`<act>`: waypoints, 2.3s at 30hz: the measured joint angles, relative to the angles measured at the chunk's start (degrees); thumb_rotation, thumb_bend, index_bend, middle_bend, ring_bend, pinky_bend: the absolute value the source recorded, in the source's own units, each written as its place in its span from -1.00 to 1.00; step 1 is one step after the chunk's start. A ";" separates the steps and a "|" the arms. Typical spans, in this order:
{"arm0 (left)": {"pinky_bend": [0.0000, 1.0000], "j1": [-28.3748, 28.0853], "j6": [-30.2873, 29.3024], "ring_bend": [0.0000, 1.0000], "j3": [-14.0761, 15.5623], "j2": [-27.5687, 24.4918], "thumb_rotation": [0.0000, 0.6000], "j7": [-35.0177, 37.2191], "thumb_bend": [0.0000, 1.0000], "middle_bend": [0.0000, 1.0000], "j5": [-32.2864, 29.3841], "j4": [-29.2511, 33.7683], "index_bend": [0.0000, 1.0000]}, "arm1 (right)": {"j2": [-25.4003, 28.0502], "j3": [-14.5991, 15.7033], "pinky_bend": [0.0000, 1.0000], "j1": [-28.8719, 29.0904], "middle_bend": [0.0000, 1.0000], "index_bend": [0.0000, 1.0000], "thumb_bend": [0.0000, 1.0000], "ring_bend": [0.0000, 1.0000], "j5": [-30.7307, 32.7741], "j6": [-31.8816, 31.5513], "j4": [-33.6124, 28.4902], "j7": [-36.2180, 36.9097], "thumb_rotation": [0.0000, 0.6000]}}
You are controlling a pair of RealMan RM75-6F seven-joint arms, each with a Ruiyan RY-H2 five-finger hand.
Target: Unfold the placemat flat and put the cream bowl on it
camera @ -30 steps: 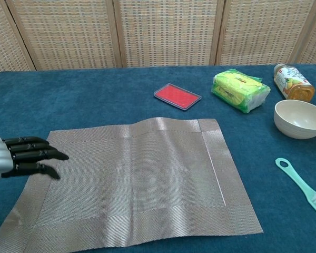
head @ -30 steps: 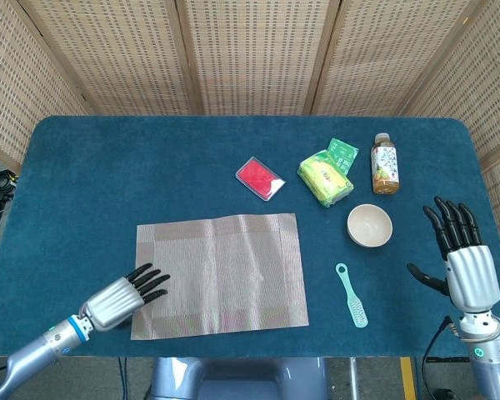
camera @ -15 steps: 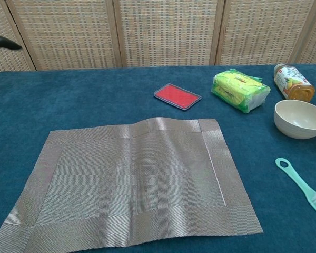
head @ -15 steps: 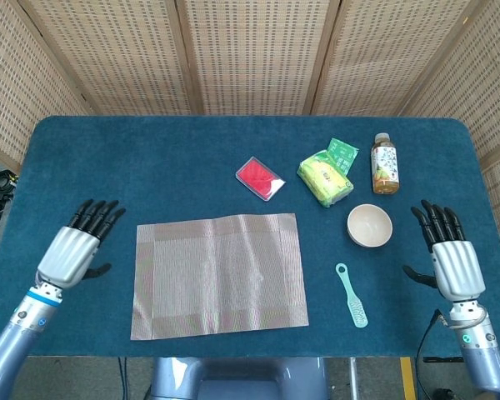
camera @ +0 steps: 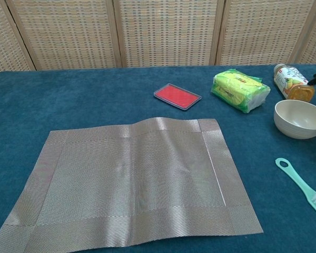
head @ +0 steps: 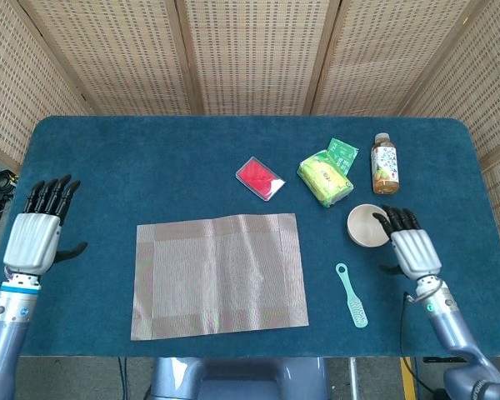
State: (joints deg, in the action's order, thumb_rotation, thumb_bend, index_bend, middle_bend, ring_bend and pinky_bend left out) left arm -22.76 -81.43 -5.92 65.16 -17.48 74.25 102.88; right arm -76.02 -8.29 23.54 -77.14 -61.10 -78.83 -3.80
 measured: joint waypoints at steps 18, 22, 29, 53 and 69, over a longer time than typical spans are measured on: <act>-1.00 0.91 1.85 -1.00 -1.86 -0.56 1.00 2.04 -1.00 -1.00 -0.17 -0.89 -1.00 | -12.05 -1.26 -1.00 5.77 -1.00 0.26 -0.02 -1.00 4.57 5.30 14.62 -0.71 1.00; -1.00 0.97 2.23 -1.00 -2.00 -0.50 1.00 1.92 -1.00 -1.00 -0.10 -0.89 -1.00 | -13.06 -0.90 -1.00 5.99 -1.00 0.40 0.14 -1.00 3.43 4.76 16.42 0.95 1.00; -1.00 1.11 2.67 -1.00 -2.11 -0.46 1.00 1.79 -1.00 -1.00 0.08 -0.74 -1.00 | -12.56 -0.38 -1.00 5.64 -1.00 0.45 0.20 -1.00 1.64 2.69 15.67 2.49 1.00; -1.00 1.42 4.76 -1.00 -2.99 -1.93 1.00 5.48 -1.00 -1.00 0.24 -0.59 -1.00 | 2.01 -0.39 -1.00 20.61 -1.00 0.46 0.20 -1.00 -14.03 12.46 -15.29 -7.84 1.00; -1.00 1.13 7.00 -1.00 -3.53 -2.80 1.00 8.11 -1.00 -1.00 -0.58 -1.39 -1.00 | -12.39 -2.50 -1.00 33.28 -1.00 0.45 0.21 -1.00 -6.29 24.64 -10.22 -22.92 1.00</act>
State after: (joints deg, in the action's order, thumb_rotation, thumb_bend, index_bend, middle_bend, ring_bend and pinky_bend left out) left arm -21.63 -74.43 -9.45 62.36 -9.37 73.67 101.49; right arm -88.41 -10.80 56.81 -83.43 -36.46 -89.05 -26.72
